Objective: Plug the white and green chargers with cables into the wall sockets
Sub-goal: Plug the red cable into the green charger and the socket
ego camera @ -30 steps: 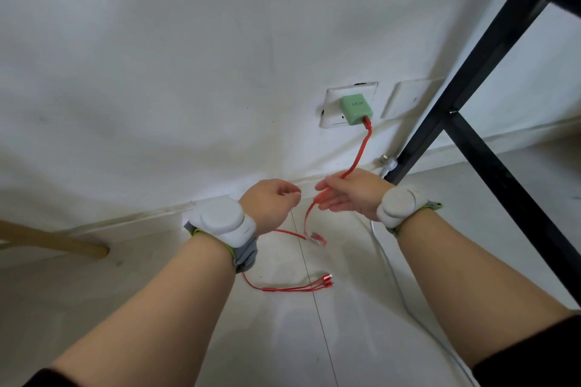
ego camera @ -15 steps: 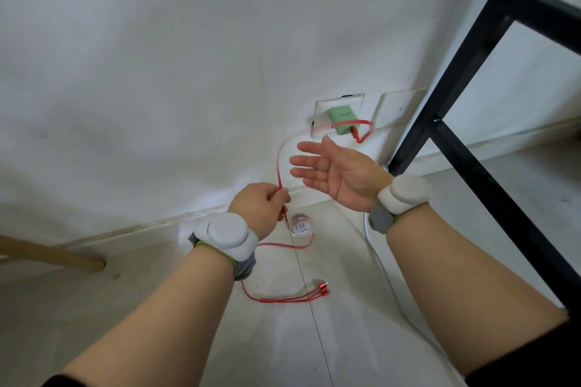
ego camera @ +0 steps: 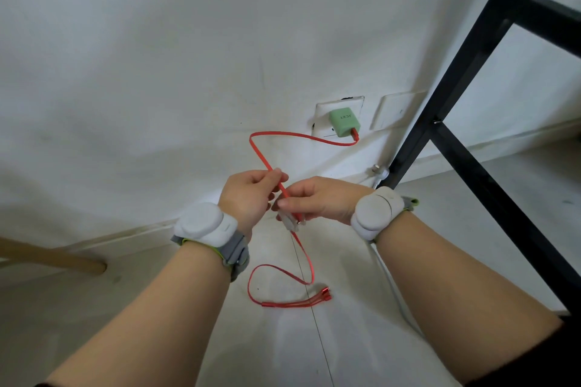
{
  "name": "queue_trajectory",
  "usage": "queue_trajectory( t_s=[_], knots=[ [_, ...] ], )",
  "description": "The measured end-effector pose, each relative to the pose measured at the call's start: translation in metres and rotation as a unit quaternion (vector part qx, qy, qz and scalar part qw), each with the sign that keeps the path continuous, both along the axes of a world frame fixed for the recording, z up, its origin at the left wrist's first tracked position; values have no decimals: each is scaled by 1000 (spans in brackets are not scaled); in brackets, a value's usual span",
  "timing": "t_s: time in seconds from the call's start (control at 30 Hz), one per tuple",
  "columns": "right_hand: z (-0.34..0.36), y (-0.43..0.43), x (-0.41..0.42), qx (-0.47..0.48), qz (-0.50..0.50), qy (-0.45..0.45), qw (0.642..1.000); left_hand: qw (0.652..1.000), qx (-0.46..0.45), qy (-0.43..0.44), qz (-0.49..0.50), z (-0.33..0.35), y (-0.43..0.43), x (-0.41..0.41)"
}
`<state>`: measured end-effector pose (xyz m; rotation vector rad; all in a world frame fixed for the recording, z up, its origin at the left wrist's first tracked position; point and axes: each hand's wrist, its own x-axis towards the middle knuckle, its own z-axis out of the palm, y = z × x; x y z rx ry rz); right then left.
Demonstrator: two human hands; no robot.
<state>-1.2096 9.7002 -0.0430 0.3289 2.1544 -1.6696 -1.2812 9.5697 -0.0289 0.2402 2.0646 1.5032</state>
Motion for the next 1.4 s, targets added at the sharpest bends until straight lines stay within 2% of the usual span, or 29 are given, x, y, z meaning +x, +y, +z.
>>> queue_trajectory(
  t_s=[0.07,0.17,0.27,0.33,0.4,0.47,0.57,0.67,0.77,0.87,0.97,1.17,1.3,1.4],
  knots=[
    [3,-4,-3,20,-4,13,1000,1000,3,-7,-6,1,1,2],
    [5,-6,-5,-67,-99,34,992,996,20,-89,0,2,2,7],
    [2,-1,-8,-171,-242,51,954,981,-21,-187,-40,0,4,17],
    [-1,3,-9,-180,-290,39,939,973,-64,-200,-97,2,5,24],
    [-4,6,-9,-176,-298,28,938,967,-126,-159,-153,7,4,26],
    [-8,11,-9,-172,-296,22,939,961,-181,-73,-198,10,3,18],
    [-14,14,-8,-183,-303,-16,935,953,-207,41,-220,11,-2,3],
    [-23,15,-5,-205,-341,-58,916,943,-214,99,-236,14,-5,0],
    [-28,15,-6,-227,-362,-57,902,934,-198,77,-288,16,-5,5],
    [-28,13,-8,-229,-350,-50,907,914,-185,43,-360,16,-5,10],
    [-28,14,-9,-211,-357,-40,909,903,-181,7,-389,16,-5,11],
    [-23,18,-12,-224,-355,-18,907,905,-171,-41,-388,17,-6,11],
    [-17,16,-7,-268,-264,-42,926,952,-168,-45,-254,9,-5,4],
    [-18,16,-3,-279,-229,-67,930,960,-188,-40,-203,5,-5,1]
  ],
)
